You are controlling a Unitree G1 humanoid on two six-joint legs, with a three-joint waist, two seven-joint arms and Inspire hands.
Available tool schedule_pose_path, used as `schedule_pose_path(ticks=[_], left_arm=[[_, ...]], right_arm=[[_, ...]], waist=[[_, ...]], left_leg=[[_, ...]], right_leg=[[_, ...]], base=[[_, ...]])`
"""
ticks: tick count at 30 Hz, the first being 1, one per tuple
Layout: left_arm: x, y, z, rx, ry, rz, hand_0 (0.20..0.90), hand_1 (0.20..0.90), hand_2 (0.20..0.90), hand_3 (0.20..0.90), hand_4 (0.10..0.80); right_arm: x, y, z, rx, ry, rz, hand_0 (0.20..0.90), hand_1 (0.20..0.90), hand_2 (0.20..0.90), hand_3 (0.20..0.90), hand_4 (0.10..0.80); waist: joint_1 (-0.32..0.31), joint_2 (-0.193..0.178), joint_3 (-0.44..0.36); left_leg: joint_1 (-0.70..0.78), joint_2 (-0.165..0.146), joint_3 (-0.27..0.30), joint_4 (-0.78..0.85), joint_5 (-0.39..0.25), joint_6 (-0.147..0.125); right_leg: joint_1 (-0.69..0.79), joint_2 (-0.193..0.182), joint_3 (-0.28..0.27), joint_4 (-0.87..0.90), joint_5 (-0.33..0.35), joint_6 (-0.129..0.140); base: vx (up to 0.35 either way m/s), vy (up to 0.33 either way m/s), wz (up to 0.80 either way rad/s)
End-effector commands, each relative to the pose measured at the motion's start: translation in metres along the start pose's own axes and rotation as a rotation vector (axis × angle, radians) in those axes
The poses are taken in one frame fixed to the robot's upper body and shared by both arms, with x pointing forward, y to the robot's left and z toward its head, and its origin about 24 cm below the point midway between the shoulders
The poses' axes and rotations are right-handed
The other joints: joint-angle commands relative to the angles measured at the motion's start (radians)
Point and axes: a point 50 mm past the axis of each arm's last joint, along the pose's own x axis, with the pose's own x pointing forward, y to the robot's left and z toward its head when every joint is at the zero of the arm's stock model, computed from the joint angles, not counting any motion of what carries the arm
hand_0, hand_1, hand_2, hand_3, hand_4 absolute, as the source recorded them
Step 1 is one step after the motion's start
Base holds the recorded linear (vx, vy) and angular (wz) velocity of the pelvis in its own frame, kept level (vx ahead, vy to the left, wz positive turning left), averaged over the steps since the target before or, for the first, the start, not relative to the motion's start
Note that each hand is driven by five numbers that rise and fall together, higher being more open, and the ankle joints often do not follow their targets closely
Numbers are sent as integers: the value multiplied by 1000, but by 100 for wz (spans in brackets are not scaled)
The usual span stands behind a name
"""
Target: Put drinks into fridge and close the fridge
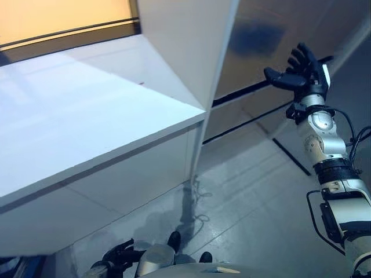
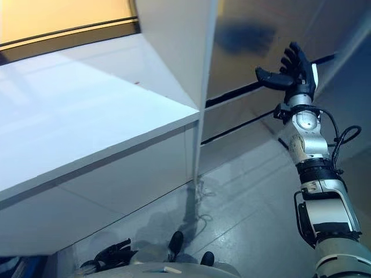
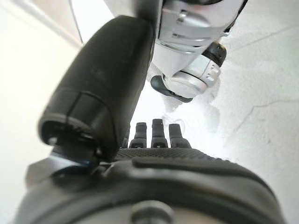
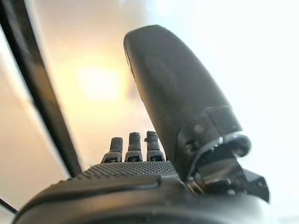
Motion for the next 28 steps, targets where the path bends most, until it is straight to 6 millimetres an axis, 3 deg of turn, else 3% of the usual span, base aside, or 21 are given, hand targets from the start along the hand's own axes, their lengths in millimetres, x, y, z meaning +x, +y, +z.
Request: schedule_pose_path(ticks=[1,5,6,8,9,10,11,12,14,15,17,19,20,22,24,27,28], left_arm=[[4,-9,1,34,5,-41,900,900,900,900,800],[6,-14,7,26,-5,-54,900,900,900,900,800],[7,-17,11,25,-12,-62,900,900,900,900,800],[8,-20,12,17,-17,-67,900,900,900,900,800],[8,-24,14,8,-23,-76,900,900,900,900,800],[9,-25,14,4,-24,-77,900,900,900,900,800],[9,-28,14,-5,-27,-83,900,900,900,900,800],[9,-29,14,-6,-27,-84,900,900,900,900,800],[9,-34,13,-23,-28,-84,900,900,900,900,800],[9,-34,13,-23,-28,-84,900,900,900,900,800],[10,-34,13,-40,-25,-80,900,900,900,900,800],[9,-31,12,-41,-19,-76,900,900,900,900,800],[9,-31,11,-41,-18,-75,900,900,900,900,800],[9,-29,9,-37,-11,-71,900,900,900,900,800],[9,-26,5,-36,-3,-63,900,900,900,900,800],[8,-23,0,-39,2,-52,900,900,900,900,800],[7,-23,-2,-39,4,-53,900,900,900,900,800]], right_arm=[[1,-33,71,-43,-336,-128,900,900,900,900,800],[-17,-52,50,-11,-299,-242,900,900,900,900,800],[-27,-59,31,1,-242,-288,900,900,900,900,800],[-35,-62,13,16,-181,-308,900,900,900,900,800],[-47,-70,-13,51,-83,-326,900,900,900,900,800],[-52,-72,-21,64,-58,-332,900,900,900,900,800],[-64,-79,-43,88,26,-357,900,900,900,900,800],[-67,-81,-47,89,45,-364,900,900,900,900,800],[-106,-97,-104,123,296,-437,900,900,900,900,800],[-106,-98,-104,123,297,-438,900,900,900,900,800],[-159,-103,-160,137,586,-479,900,900,900,900,800],[-195,-108,-187,122,746,-502,900,900,900,900,800],[-201,-109,-191,122,771,-503,900,900,900,900,800],[-233,-108,-210,84,906,-484,900,900,900,900,800],[-276,-97,-229,44,1079,-437,900,900,900,900,800],[-328,-85,-243,-11,1304,-343,900,900,900,900,800],[-336,-83,-244,-11,1341,-325,900,900,900,900,800]], waist=[[-48,-4,-131],[-89,1,-144],[-107,4,-145],[-119,7,-147],[-132,10,-148],[-135,12,-148],[-141,15,-150],[-142,16,-150],[-148,20,-150],[-148,20,-150],[-150,22,-146],[-148,23,-145],[-147,23,-145],[-142,23,-143],[-135,24,-142],[-130,27,-140],[-128,28,-140]], left_leg=[[52,13,93,-36,-90,-10],[53,25,129,-49,-90,-18],[55,29,146,-48,-94,-18],[58,31,160,-47,-97,-18],[62,34,176,-45,-102,-18],[63,34,181,-44,-103,-17],[67,36,191,-44,-106,-18],[67,36,192,-44,-106,-18],[73,37,204,-43,-111,-17],[74,37,204,-43,-111,-17],[78,37,207,-44,-112,-17],[82,37,207,-45,-113,-15],[82,37,206,-45,-113,-15],[84,36,201,-46,-114,-13],[87,36,195,-48,-111,-11],[91,36,187,-49,-109,-9],[92,36,185,-49,-109,-9]], right_leg=[[-30,-30,86,-57,106,66],[-33,-23,101,-73,110,65],[-36,-21,110,-74,110,63],[-38,-18,117,-74,110,62],[-37,-16,123,-75,109,60],[-37,-16,124,-75,109,59],[-36,-14,126,-76,108,58],[-35,-13,127,-76,108,58],[-30,-10,125,-82,109,56],[-30,-10,125,-83,109,56],[-25,-7,120,-86,109,54],[-20,-5,118,-89,107,52],[-19,-4,118,-89,107,52],[-15,-2,115,-93,107,51],[-10,1,112,-93,106,49],[-4,4,108,-92,102,48],[-2,4,106,-92,102,47]], base=[[-45,-40,-27],[-47,-33,-27],[-63,-39,-18],[-41,-29,-14],[-20,-19,-20],[-19,-25,-27],[-5,-13,-17],[-3,-19,-19],[2,-24,-17],[0,-32,-23],[0,-39,-14],[4,-20,0],[7,-33,0],[6,-44,1],[6,-44,1],[-1,-24,0],[0,0,0]])
